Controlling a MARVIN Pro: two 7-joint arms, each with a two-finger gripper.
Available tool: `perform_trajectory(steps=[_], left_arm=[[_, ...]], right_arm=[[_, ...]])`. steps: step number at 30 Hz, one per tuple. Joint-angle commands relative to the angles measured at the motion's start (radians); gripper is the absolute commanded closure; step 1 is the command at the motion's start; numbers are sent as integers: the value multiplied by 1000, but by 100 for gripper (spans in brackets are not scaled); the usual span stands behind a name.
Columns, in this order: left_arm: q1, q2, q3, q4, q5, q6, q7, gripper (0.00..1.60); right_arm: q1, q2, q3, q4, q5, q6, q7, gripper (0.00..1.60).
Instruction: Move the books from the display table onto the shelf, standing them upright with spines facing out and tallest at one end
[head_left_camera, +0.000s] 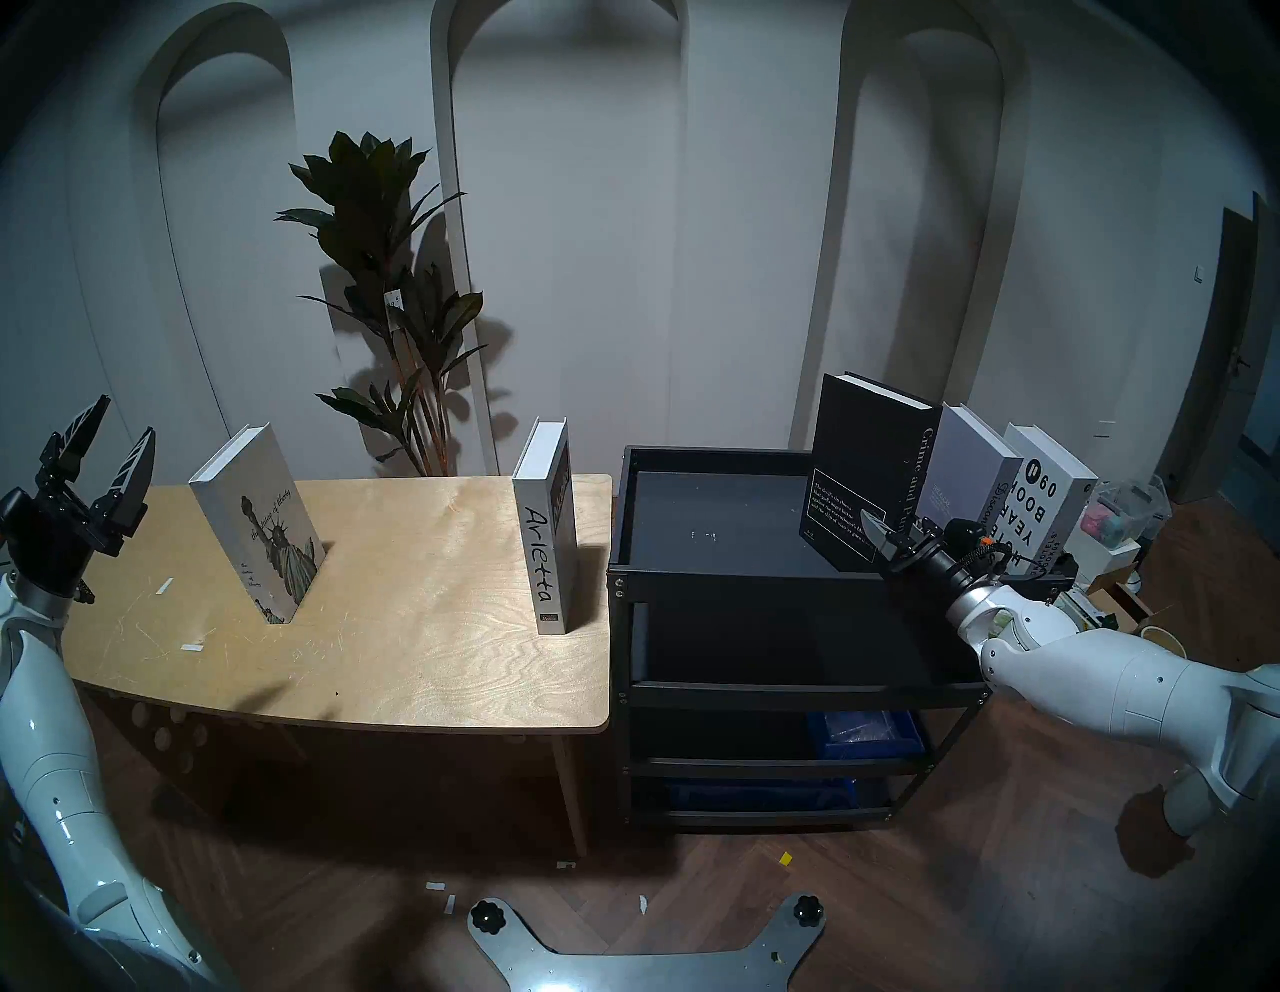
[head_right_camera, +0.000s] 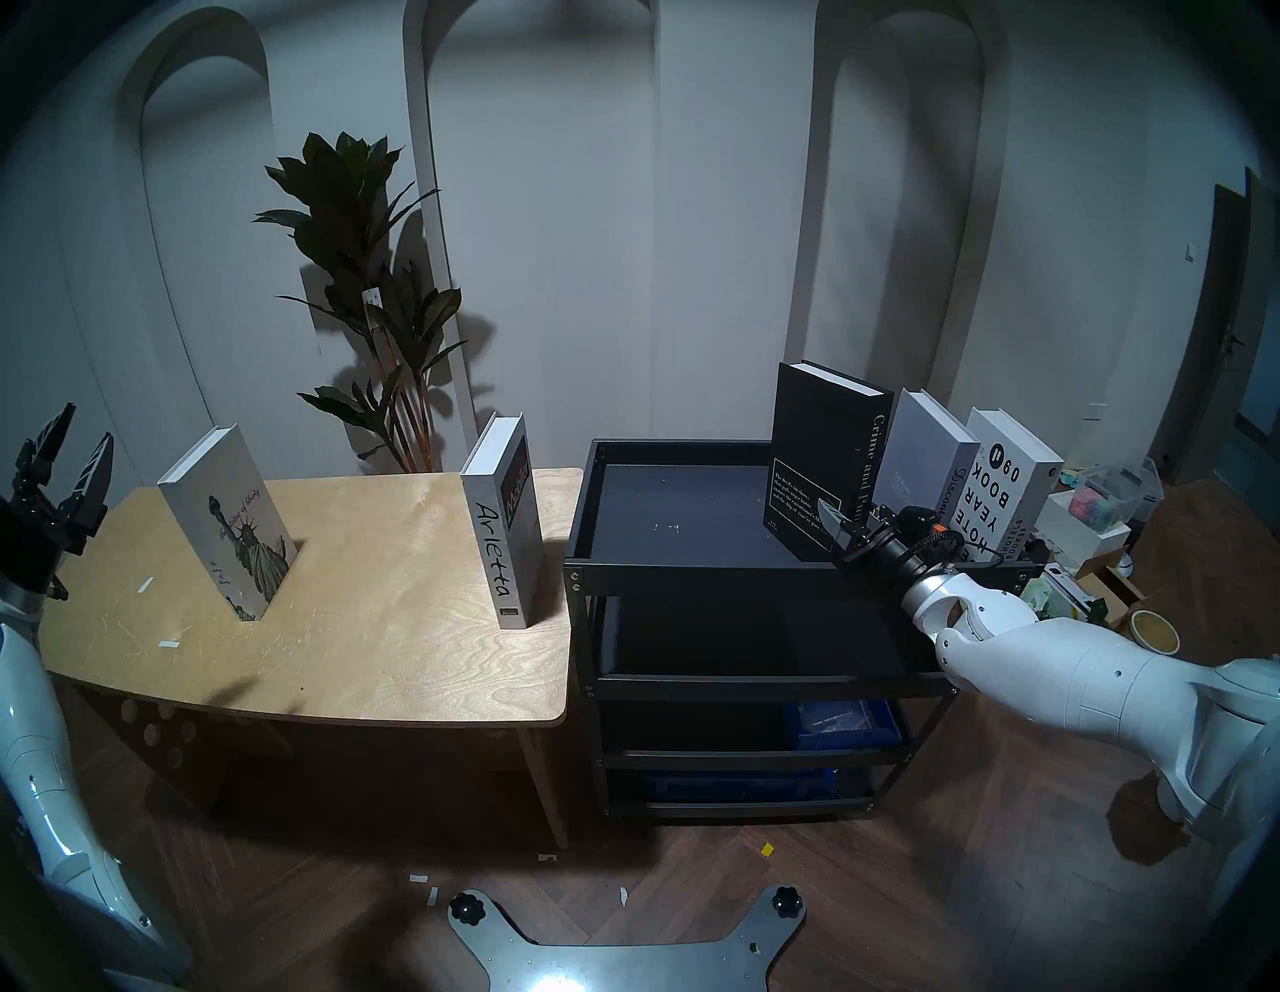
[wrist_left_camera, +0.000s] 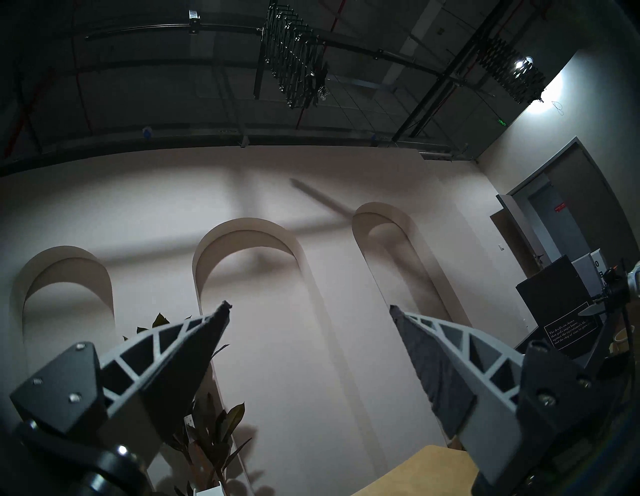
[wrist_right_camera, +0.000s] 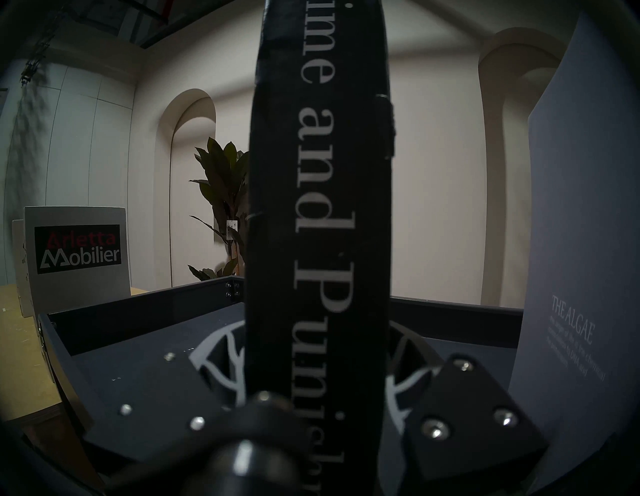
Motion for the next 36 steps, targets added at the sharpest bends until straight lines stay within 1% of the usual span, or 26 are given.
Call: perform_trajectory(steps=[1,11,12,13,14,15,16,17,18,30,36], left_arm=[[-32,31,-4,4,-16,-3,-8,0],[-40,41,-4,20,-25,0,-21,0],[-40,41,-4,21,-25,1,-22,0],[-41,41,-3,22,-27,2,-22,0],[-41,41,-3,23,-27,2,-23,0],[-42,41,-3,24,-28,3,-23,0],[-42,41,-3,25,-28,3,-24,0],[-43,41,-3,25,-29,3,-24,0],[-43,42,-3,25,-29,3,-24,0],[-49,43,0,29,-33,2,-30,0],[-48,43,-1,27,-34,3,-30,0]], right_arm=[[10,5,11,-30,-3,-13,-24,160],[7,8,10,-48,-17,-10,-58,160],[6,8,10,-48,-18,-10,-60,157],[6,7,10,-45,-19,-10,-61,147],[5,5,9,-43,-19,-10,-61,112],[5,5,9,-42,-20,-9,-63,99],[4,5,9,-42,-20,-9,-64,90],[4,5,9,-43,-20,-8,-65,50],[4,6,9,-44,-21,-8,-66,0],[11,2,13,-49,-17,-9,-74,0],[25,15,22,-89,-11,-4,-89,0]])
